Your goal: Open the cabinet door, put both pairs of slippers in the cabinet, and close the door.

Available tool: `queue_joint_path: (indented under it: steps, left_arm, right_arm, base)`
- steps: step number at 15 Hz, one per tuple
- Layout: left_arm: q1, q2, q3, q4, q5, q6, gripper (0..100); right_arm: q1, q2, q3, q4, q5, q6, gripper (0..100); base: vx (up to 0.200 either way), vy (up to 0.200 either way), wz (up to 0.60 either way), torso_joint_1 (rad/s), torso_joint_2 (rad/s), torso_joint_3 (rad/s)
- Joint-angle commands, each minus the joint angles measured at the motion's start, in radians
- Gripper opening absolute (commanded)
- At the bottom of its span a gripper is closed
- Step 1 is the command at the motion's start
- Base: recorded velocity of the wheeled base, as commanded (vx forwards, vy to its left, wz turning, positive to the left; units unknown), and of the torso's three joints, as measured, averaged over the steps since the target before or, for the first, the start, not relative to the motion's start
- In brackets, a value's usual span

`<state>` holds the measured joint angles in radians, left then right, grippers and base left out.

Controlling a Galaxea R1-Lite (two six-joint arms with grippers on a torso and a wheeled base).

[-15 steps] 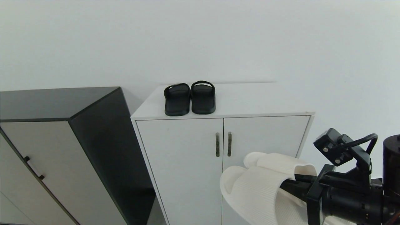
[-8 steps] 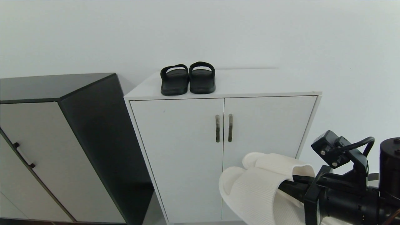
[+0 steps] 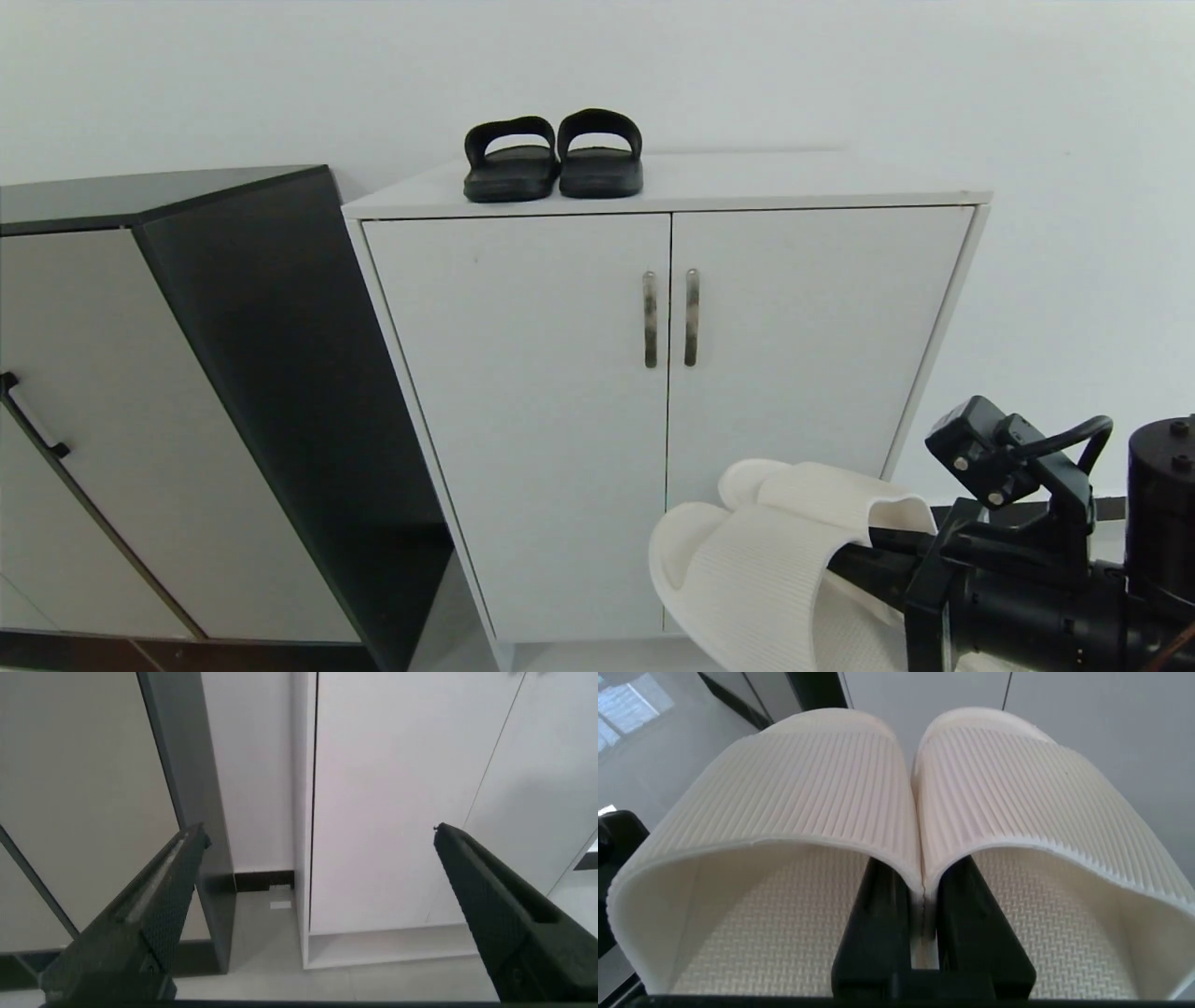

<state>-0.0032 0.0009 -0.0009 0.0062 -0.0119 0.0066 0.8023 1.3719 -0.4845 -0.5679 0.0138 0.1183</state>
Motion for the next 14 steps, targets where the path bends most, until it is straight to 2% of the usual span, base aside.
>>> queue_joint_path:
  steps: [1,2,4,5,6,7,8,9,10,11,12,13,14]
  left_arm:
    - [0.000,0.004,-0.001,0.000,-0.002,0.015,100]
    - [0.000,0.008,-0.001,0.000,-0.016,0.029,100]
    - [-0.008,0.037,-0.001,0.000,-0.028,0.033,100]
    - [-0.020,0.062,-0.004,-0.003,-0.030,0.055,100]
    - [-0.021,0.090,-0.016,-0.005,-0.030,0.072,100]
    - [-0.021,0.134,-0.064,-0.008,-0.037,0.072,100]
    - [-0.021,0.248,-0.176,-0.012,-0.095,0.058,100]
    - [-0.021,0.332,-0.228,-0.017,-0.145,0.055,100]
    - [-0.026,0.499,-0.277,-0.052,-0.198,0.056,100]
    - [-0.063,0.617,-0.297,-0.110,-0.221,0.056,100]
    - [-0.146,0.754,-0.309,-0.233,-0.227,0.041,100]
    - [-0.232,0.875,-0.314,-0.388,-0.227,-0.014,100]
    - [-0.285,0.938,-0.321,-0.482,-0.224,-0.042,100]
  right_arm:
    - [0.001,0.003,0.001,-0.001,-0.002,0.000,0]
    - [0.001,0.001,0.001,-0.001,0.000,0.000,0]
    - [0.001,0.003,0.004,-0.003,0.000,0.000,0]
    - [0.001,-0.002,0.006,-0.003,0.000,0.000,0]
    - [0.001,-0.004,0.006,-0.004,-0.002,0.000,0]
    - [0.001,-0.005,0.004,-0.007,-0.002,-0.002,0]
    - [0.001,-0.011,0.006,-0.021,-0.002,-0.002,0]
    - [0.001,-0.010,0.006,-0.023,-0.003,-0.002,0]
    - [0.001,-0.010,0.006,-0.021,-0.003,-0.002,0]
    - [0.001,-0.010,0.007,-0.021,-0.003,-0.002,0]
    - [0.001,-0.011,0.009,-0.021,-0.003,-0.002,0]
    - [0.001,-0.011,0.009,-0.021,-0.005,-0.008,0]
    - [0.001,-0.011,0.012,-0.021,-0.003,-0.017,0]
  base:
    - [0.000,0.000,0.00,0.002,0.33,0.286]
    - [0.000,0.000,0.00,0.002,0.09,0.036]
    - [0.000,0.000,0.00,0.000,0.00,0.000]
    - [0.000,0.000,0.00,0.000,0.00,0.000]
    - [0.000,0.000,0.00,0.000,0.00,0.000]
    - [0.000,0.000,0.00,0.000,0.00,0.000]
    - [0.000,0.000,0.00,0.000,0.00,0.000]
    - [0.000,0.000,0.00,0.000,0.00,0.000]
    - [0.000,0.000,0.00,0.000,0.00,0.000]
    - [0.000,0.000,0.00,0.000,0.00,0.000]
    - [0.000,0.000,0.00,-0.022,0.22,0.163]
    - [0.000,0.000,0.00,-0.007,0.15,0.090]
    - [0.000,0.000,0.00,0.007,0.09,0.041]
